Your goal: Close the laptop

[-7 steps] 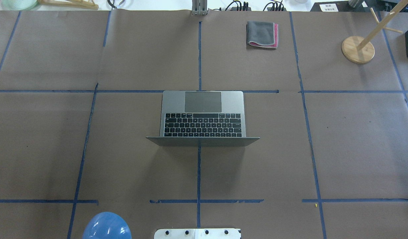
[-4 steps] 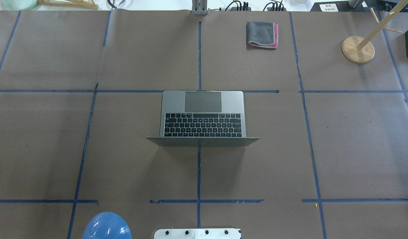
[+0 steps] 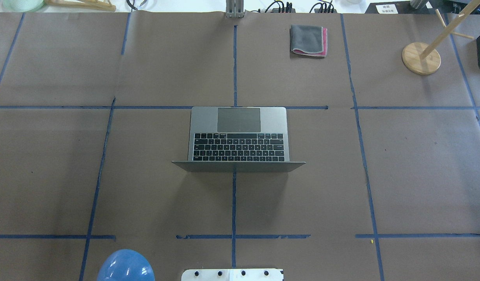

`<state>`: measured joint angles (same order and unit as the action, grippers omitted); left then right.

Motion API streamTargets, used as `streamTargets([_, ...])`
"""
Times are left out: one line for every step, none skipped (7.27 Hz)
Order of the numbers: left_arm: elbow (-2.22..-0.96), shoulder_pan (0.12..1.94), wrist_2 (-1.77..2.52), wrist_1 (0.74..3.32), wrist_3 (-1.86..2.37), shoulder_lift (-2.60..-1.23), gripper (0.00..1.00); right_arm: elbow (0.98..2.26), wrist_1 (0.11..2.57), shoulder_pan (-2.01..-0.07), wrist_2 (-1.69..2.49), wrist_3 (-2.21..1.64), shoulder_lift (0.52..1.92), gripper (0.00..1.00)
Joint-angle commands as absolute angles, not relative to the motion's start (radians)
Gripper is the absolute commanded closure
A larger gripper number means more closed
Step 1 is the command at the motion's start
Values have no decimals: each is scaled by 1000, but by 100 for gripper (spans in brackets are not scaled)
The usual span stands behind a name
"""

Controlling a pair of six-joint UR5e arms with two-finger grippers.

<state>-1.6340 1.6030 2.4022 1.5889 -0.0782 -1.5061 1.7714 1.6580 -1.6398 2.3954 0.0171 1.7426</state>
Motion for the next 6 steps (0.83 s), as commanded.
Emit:
streamTargets([-1635, 1603, 2378, 1591, -80, -1506, 0, 1781, 1657, -1640, 2396, 15, 1743, 0])
streamTargets([-1637, 1603, 2378, 1591, -81, -1508, 0, 1782, 1657, -1640, 2396, 15, 1743, 0])
streamTargets([-1678, 1603, 2376, 1582, -77, -1519, 0, 1804, 1660, -1638, 2401, 15, 1740, 0])
streamTargets([-1751, 1600, 2376, 1562, -43, -1523, 0, 1860, 1664, -1629, 2401, 15, 1738, 0])
streamTargets([-1852, 1586, 2378, 1455, -2, -1548, 0, 1926, 1664, -1623, 2385, 20, 1727, 0])
streamTargets([-1985, 1565, 2379, 1280, 8, -1586, 0, 1946, 1675, -1623, 2420, 12, 1701, 0])
